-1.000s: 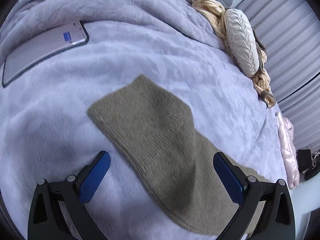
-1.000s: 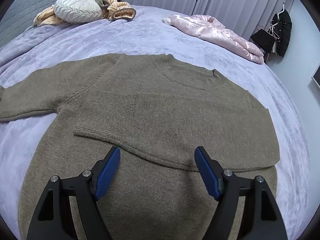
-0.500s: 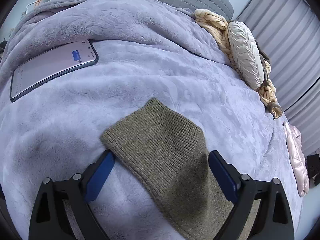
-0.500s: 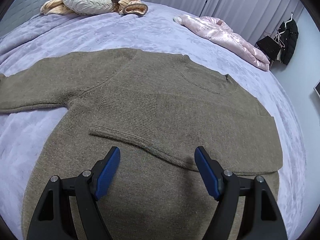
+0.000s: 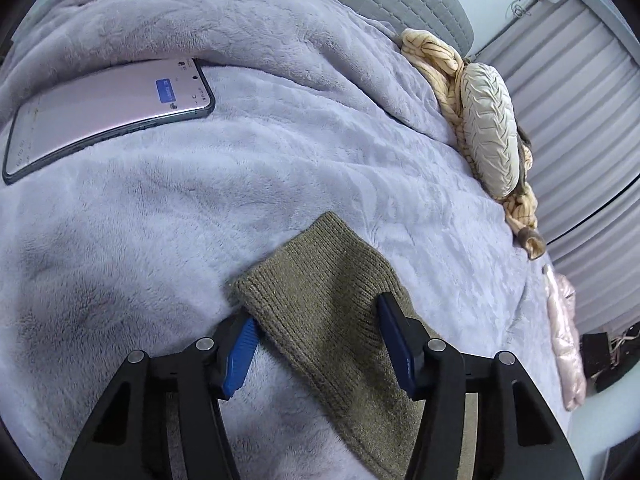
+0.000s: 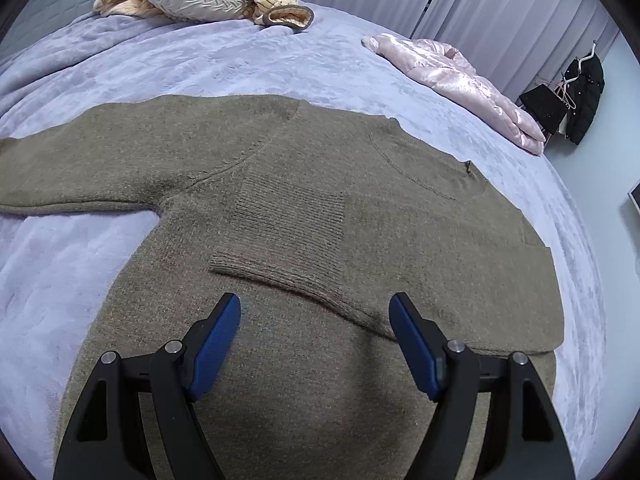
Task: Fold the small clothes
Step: 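Move the left gripper to the other sleeve cuff and grasp it, then lift the cuff and carry it across the sweater body with the left gripper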
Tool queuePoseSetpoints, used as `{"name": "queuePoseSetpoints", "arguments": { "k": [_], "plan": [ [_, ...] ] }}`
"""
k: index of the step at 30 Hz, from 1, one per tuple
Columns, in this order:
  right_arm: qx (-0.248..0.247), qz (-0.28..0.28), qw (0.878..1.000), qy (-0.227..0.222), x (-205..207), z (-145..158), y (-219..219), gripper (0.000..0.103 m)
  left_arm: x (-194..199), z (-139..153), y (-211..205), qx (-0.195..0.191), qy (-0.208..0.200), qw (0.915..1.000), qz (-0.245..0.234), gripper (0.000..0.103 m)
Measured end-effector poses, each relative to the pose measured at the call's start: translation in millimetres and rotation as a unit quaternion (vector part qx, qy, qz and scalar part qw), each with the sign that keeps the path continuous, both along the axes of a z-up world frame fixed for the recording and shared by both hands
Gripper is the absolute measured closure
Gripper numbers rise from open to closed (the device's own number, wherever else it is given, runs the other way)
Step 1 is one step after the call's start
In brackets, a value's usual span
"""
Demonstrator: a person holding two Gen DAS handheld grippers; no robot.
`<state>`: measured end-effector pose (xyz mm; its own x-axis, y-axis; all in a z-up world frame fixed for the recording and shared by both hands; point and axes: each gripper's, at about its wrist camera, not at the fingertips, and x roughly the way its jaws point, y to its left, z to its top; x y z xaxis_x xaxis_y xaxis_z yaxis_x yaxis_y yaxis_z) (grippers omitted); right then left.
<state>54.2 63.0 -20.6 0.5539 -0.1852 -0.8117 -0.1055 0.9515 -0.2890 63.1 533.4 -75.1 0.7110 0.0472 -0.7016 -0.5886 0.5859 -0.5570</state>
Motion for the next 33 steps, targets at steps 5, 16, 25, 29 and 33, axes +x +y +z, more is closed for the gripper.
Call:
{"name": "queuePoseSetpoints", "arguments": {
  "k": [5, 16, 25, 29, 33],
  "plan": [
    [0.0, 0.0, 1.0, 0.001, 0.1, -0.1, 0.4, 0.023, -6.9, -5.8, 7.6, -0.036, -0.031, 0.9988, 0.008, 0.038],
    [-0.001, 0.0, 1.0, 0.004, -1.7, -1.2, 4.2, 0.023, -0.2, -11.8, 14.7, -0.078, -0.076, 0.994, -0.006, 0.077],
    [0.002, -0.003, 1.0, 0.007, -3.0, -3.9, 4.6, 0.023, -2.2, -28.0, 22.6, -0.134, -0.103, 0.9857, -0.002, 0.077],
    [0.005, -0.005, 1.0, 0.009, -3.7, -4.9, 4.5, 0.023, -15.1, -33.9, 28.8, -0.173, -0.14, 0.9749, 0.009, 0.077],
    [0.006, -0.006, 1.0, 0.01, -3.7, -6.5, 4.8, 0.023, -29.5, -39.7, 30.6, -0.2, -0.172, 0.9642, 0.024, 0.077]
  ]
}}
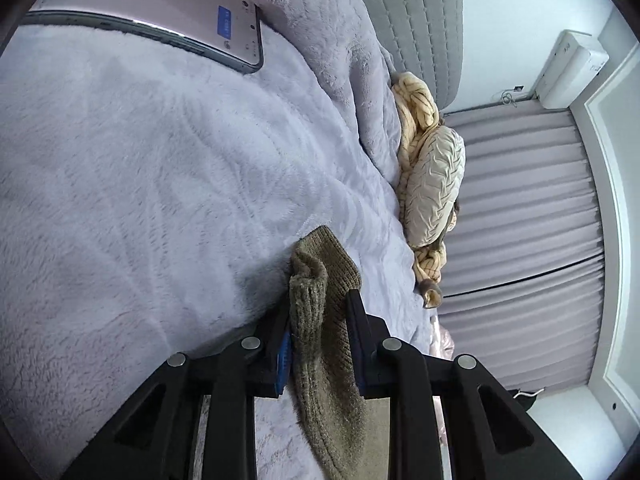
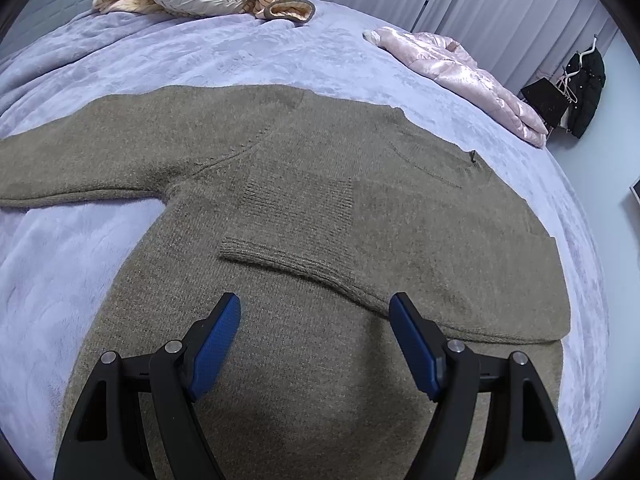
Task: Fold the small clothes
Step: 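Lift the cuff and carry it across the sweater body with the left gripper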
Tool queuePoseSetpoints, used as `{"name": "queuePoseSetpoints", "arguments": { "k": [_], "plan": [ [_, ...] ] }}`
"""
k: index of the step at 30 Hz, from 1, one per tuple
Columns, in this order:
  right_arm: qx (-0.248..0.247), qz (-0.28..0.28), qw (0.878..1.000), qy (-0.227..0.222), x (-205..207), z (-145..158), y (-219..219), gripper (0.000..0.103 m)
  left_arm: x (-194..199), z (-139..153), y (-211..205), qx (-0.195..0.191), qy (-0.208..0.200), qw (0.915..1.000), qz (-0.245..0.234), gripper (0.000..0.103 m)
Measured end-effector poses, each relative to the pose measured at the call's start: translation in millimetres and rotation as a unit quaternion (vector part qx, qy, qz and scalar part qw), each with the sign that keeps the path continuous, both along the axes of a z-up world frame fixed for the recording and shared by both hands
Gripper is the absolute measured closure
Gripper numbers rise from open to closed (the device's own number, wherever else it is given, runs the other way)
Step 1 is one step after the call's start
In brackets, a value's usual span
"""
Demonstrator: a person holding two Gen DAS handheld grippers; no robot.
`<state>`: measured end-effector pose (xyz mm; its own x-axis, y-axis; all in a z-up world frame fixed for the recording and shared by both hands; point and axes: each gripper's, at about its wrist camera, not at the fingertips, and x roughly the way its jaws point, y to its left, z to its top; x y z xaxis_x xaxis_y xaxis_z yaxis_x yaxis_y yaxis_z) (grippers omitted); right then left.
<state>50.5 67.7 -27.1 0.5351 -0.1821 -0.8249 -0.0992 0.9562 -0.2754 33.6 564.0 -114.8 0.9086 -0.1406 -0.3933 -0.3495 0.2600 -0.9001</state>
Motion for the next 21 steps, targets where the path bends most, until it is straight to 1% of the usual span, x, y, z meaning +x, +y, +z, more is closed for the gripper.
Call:
{"name": "queuePoseSetpoints", "arguments": {
  "k": [4, 5, 6, 7, 9, 12, 15, 19, 21],
  "plan": [
    [-0.001, 0.001, 1.0, 0.001, -0.4, -1.0, 1.1, 0.023, 4.1, 3.7, -3.1, 0.014, 0.015, 0.9997, -0.011, 0.077],
    [-0.001, 0.001, 1.0, 0.001, -0.5, -1.4, 1.4, 0.023, 5.1, 4.4, -3.1, 0.018, 0.019, 0.9996, -0.009, 0.09],
    [-0.001, 0.001, 1.0, 0.002, -0.5, -1.8, 1.3, 0.023, 7.1, 3.2, -2.6, 0.017, 0.027, 0.9995, -0.008, 0.096],
    [0.0, 0.001, 1.0, 0.002, -0.2, -2.0, 1.5, 0.023, 8.4, -0.5, -0.7, 0.007, 0.027, 0.9996, -0.005, 0.096],
    [0.001, 0.0, 1.0, 0.003, 0.1, -2.0, 1.4, 0.023, 10.9, -3.0, 2.1, 0.003, 0.037, 0.9993, -0.006, 0.096],
    [0.001, 0.003, 1.0, 0.002, 0.6, -1.6, 1.6, 0.023, 12.4, 4.4, 1.0, 0.021, 0.05, 0.9984, -0.014, 0.096],
    [0.016, 0.002, 1.0, 0.008, 9.3, 1.9, -0.1, 0.023, 4.8, 17.0, 2.1, 0.04, 0.05, 0.9979, -0.013, 0.096],
    [0.035, -0.015, 0.999, -0.009, 37.9, 17.8, 0.4, 0.023, -5.3, 35.1, 3.0, 0.077, 0.057, 0.9953, -0.012, 0.096],
    [0.04, -0.02, 0.999, -0.007, 60.4, 21.2, 6.7, 0.023, -10.2, 44.1, 0.0, 0.093, 0.056, 0.994, -0.013, 0.096]
  ]
}}
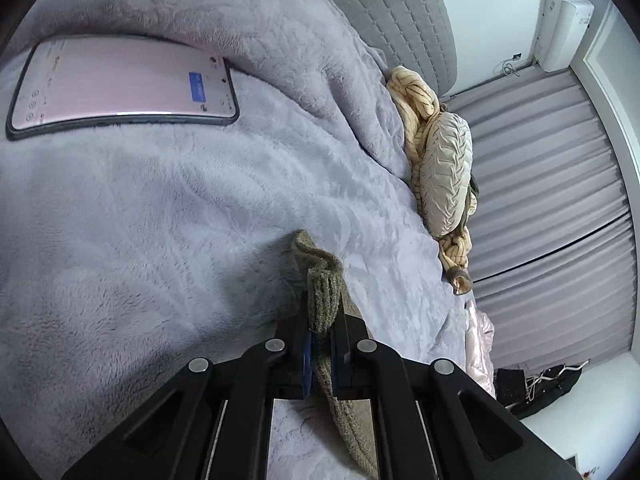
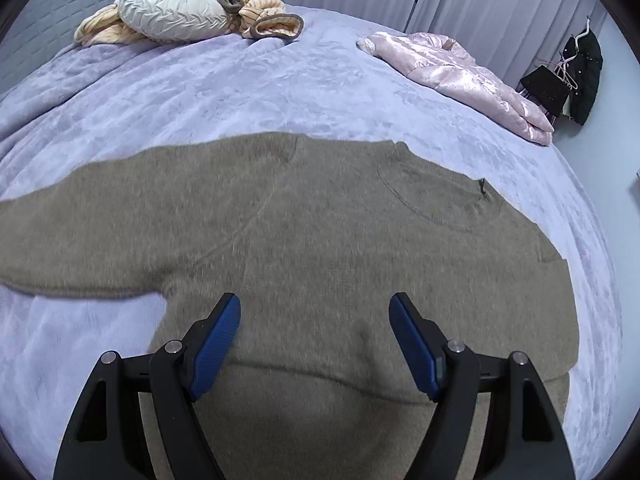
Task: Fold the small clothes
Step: 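Lift the cuff and carry it across the sweater body with the left gripper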
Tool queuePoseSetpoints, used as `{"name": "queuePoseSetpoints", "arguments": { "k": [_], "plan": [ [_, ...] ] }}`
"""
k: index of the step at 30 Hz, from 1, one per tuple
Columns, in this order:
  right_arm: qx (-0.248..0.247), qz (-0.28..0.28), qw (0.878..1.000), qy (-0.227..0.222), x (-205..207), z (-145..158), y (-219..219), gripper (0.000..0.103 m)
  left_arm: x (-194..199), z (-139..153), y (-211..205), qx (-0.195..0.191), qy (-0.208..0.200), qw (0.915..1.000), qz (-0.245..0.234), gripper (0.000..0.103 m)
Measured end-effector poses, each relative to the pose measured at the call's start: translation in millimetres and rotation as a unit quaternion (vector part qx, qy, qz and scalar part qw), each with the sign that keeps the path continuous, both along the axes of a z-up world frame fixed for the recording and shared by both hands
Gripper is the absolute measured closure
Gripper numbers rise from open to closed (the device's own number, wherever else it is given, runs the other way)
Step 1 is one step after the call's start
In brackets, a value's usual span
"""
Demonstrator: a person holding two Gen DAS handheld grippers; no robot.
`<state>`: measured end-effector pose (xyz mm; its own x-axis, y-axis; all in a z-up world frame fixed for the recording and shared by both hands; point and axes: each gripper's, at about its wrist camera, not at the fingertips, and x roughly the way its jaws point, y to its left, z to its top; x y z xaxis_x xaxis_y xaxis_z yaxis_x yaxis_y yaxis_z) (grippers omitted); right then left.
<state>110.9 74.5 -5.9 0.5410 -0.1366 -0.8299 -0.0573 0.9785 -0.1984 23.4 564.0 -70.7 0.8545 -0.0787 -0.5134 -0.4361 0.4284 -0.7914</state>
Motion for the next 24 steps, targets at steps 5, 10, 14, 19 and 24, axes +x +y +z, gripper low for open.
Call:
{"name": "queuePoseSetpoints", "arguments": {
  "k": [5, 10, 14, 19, 24],
  "plan": [
    [-0.003, -0.006, 1.0, 0.022, 48.0, -11.5, 32.4, 0.023, -7.8, 20.3, -9.9, 0.052, 0.006, 0.9986, -0.009, 0.096],
    [-0.032, 0.005, 0.999, 0.04, 56.5, -34.5, 86.3, 0.023, -13.4, 34.4, -14.8, 0.077, 0.016, 0.9967, -0.019, 0.096],
    [-0.033, 0.068, 0.997, 0.03, 34.2, -33.9, 137.0, 0.023, -7.6, 55.4, -37.2, 0.117, 0.028, 0.9912, -0.055, 0.096],
    [0.166, 0.143, 0.97, 0.1, 14.3, -16.5, 130.1, 0.023, 9.4, 92.2, -95.4, 0.177, 0.036, 0.9763, -0.119, 0.096],
    [0.144, 0.1, 0.983, 0.058, 0.4, 14.4, 68.7, 0.023, 25.9, 124.4, -163.6, 0.216, 0.024, 0.9601, -0.177, 0.096]
  ]
}}
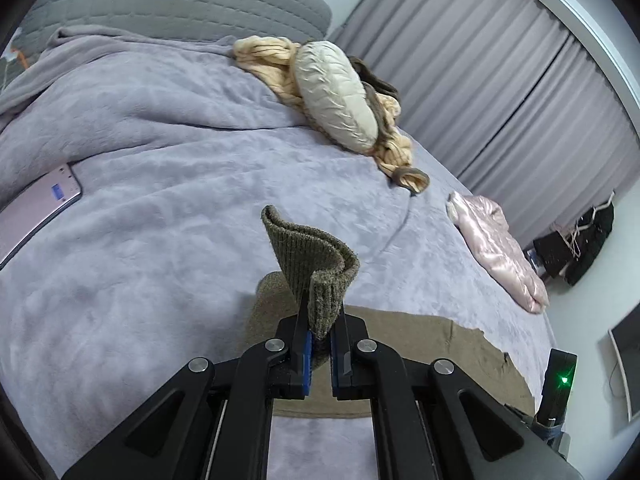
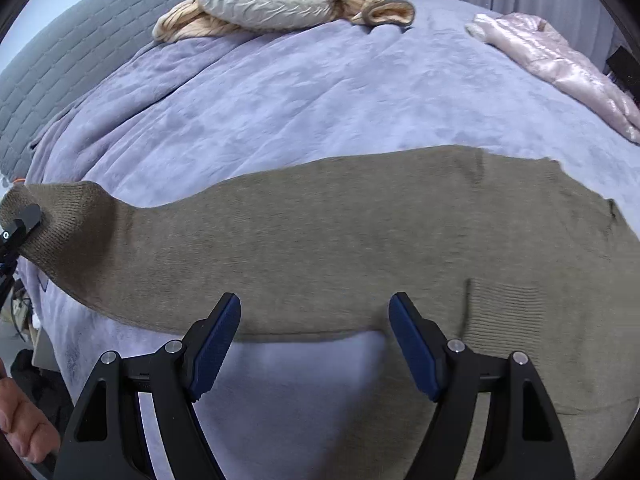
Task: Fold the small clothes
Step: 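Lift the cuff and carry it across the sweater body with the left gripper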
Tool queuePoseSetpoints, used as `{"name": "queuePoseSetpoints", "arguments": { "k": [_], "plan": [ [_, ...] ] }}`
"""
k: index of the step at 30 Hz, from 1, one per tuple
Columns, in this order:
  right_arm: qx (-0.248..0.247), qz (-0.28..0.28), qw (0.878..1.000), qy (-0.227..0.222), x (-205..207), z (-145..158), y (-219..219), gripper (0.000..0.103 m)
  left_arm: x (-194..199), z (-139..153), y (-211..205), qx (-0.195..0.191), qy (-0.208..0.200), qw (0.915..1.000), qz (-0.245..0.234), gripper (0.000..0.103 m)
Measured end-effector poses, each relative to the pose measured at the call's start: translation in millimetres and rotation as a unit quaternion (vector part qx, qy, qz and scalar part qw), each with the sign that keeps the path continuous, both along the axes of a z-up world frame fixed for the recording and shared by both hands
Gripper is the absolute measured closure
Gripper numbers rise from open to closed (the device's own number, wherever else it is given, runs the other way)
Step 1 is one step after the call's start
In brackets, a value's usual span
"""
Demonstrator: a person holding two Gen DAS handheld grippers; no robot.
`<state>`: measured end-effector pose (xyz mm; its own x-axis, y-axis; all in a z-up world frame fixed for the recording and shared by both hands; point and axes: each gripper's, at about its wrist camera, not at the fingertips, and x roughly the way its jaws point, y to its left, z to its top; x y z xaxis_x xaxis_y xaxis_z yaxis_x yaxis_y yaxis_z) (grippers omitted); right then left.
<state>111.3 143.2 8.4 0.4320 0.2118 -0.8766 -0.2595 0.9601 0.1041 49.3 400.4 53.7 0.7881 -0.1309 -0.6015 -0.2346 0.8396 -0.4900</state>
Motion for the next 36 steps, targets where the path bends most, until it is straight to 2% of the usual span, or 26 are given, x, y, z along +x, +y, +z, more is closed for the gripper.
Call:
{"name": "queuePoseSetpoints", "arguments": {
  "k": [4, 12, 19, 29, 36],
  "plan": [
    [-0.037, -0.029, 0.999, -0.024, -6.8, 18.8, -56.8, 0.023, 16.7, 18.0, -62.2, 0.027, 0.004, 0.9986, -0.046, 0.096],
    [-0.048, -0.059, 0.996, -0.044, -16.2, 34.7, -142.5, 0.023, 39.5, 40.1, -160.9, 0.04, 0.012, 0.9921, -0.118, 0.096],
    [-0.045, -0.078, 0.994, -0.056, -24.4, 34.0, -207.1, 0.023, 53.6, 56.7, -250.6, 0.077, 0.017, 0.9836, -0.162, 0.096],
    [-0.037, -0.136, 0.988, -0.063, -40.9, 30.4, -321.4, 0.023, 65.8, 58.0, -381.5, 0.103, 0.029, 0.968, -0.227, 0.096],
    [-0.022, -0.169, 0.984, -0.057, -50.6, 19.0, -379.6, 0.023, 60.2, 41.1, -457.4, 0.121, 0.048, 0.9531, -0.273, 0.096]
  ]
}}
